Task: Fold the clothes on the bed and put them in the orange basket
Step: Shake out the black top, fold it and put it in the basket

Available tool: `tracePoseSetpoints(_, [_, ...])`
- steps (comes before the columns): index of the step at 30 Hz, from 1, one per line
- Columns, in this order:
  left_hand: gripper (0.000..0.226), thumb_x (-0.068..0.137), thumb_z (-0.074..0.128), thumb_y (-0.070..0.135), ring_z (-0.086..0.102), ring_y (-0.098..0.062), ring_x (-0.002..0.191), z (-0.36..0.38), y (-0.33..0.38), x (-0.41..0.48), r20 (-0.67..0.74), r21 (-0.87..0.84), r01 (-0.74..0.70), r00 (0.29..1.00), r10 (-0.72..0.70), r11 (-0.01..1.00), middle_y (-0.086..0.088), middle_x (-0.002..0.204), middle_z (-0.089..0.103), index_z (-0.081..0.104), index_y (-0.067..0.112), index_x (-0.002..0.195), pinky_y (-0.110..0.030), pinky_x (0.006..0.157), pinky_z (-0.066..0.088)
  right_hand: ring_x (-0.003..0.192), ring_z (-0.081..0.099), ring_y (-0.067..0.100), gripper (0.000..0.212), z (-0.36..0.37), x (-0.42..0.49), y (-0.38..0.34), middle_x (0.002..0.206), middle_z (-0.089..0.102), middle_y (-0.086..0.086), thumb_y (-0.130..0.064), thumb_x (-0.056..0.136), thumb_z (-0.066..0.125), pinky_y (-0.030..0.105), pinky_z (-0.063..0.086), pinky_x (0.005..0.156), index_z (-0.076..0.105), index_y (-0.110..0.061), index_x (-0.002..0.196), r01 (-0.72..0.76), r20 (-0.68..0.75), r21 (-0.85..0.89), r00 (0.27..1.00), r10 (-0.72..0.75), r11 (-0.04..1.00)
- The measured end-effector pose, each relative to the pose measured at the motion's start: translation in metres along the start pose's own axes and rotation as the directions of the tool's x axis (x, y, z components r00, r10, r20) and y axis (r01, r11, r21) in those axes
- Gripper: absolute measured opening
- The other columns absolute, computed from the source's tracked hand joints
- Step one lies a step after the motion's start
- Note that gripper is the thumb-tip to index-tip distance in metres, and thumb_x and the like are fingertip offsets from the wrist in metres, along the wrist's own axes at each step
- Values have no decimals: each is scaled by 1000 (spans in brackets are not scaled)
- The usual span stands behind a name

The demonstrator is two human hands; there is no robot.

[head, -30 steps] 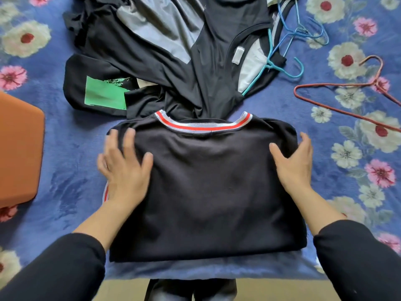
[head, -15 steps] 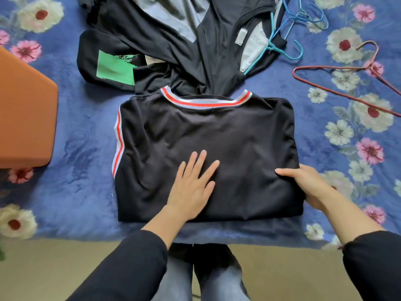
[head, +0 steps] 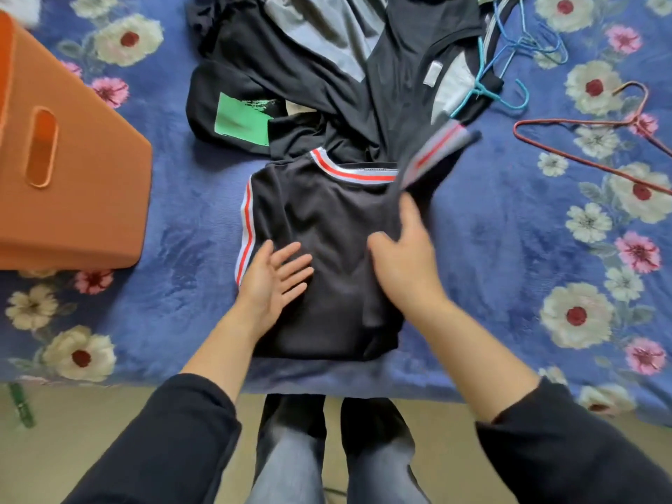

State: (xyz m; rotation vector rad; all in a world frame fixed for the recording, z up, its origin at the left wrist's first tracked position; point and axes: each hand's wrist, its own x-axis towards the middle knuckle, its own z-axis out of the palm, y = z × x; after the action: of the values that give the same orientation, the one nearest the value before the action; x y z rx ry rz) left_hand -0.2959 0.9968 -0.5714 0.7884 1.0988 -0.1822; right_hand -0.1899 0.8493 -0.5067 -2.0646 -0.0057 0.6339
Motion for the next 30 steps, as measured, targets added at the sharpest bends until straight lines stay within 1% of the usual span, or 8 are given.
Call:
tracePoseSetpoints(3, [52, 101, 22, 51, 66, -18, 95, -38, 15, 1, -58, -77, -15, 998, 11, 997, -3, 103, 71, 56, 20, 124, -34, 84, 46, 120, 53, 18, 68, 51, -24, -9, 132, 59, -5, -29, 87, 59, 23, 39, 97, 30, -37, 148, 68, 354, -149, 935, -11, 986])
tracePoseSetpoints(6, [56, 102, 24, 47, 67, -25, 98, -53, 20, 5, -70, -124, -43, 997, 35, 991, -10, 100, 73, 61, 9, 119, -38, 87, 49, 90, 57, 8, 57, 79, -31, 2, 93, 62, -10, -40, 88, 62, 17, 41, 79, 45, -30, 142, 32, 604, -245, 787, 127, 969])
tracePoseSetpoints(8, [51, 101, 36, 44, 62, -26, 111, -54, 19, 7, -83, -118, -98, 993, 88, 988, -16, 121, 65, 58, 6, 126, -39, 97, 47, 83, 58, 8, 37, 80, -22, 14, 86, 62, -10, -33, 90, 59, 15, 43, 71, 60, -24, 126, 1, 496, -288, 855, 149, 958])
tracePoseSetpoints(13, [43, 88, 67, 21, 56, -7, 99, -48, 5, 10, -97, 604, -307, 888, 450, 736, 8, 113, 59, 50, 14, 127, -22, 91, 41, 82, 54, 17, 23, 56, 5, 44, 76, 56, -8, -18, 89, 53, 27, 38, 70, 61, -17, 110, -97, 103, -364, 984, 144, 926])
tracePoseSetpoints(16, [12, 96, 52, 16, 52, 2, 72, -45, 10, 12, -243, 546, -348, 804, 542, 762, 8, 85, 58, 55, 14, 107, -22, 74, 38, 83, 53, 18, 25, 44, 9, 61, 81, 56, -4, -28, 87, 60, 29, 37, 70, 57, -16, 109, -124, 89, -460, 979, 184, 880])
tracePoseSetpoints(19, [35, 96, 49, 22, 54, -14, 91, -48, 17, 19, -362, 547, -233, 800, 478, 804, 2, 101, 57, 45, 20, 130, -28, 81, 35, 91, 53, 22, 34, 41, 5, 79, 98, 54, 0, -35, 85, 62, 31, 38, 73, 51, -18, 112, -149, 121, -563, 958, 259, 813])
tracePoseSetpoints(25, [65, 85, 66, 34, 32, -26, 122, -38, 51, 47, -64, 917, -268, 631, 773, 294, -8, 132, 37, 38, 18, 141, -38, 98, 28, 94, 47, 20, 47, 49, 25, 73, 112, 42, -1, -36, 89, 61, 35, 40, 82, 40, -12, 124, -187, -55, -409, 982, 181, 893])
tracePoseSetpoints(30, [23, 92, 56, 38, 47, -22, 108, -20, 87, 74, -55, 942, -230, 614, 787, 245, -1, 108, 59, 59, 20, 107, -37, 87, 26, 88, 49, 27, 16, 48, 47, 82, 90, 54, 5, -23, 93, 55, 32, 32, 68, 45, -11, 96, -211, -31, -417, 975, 218, 884])
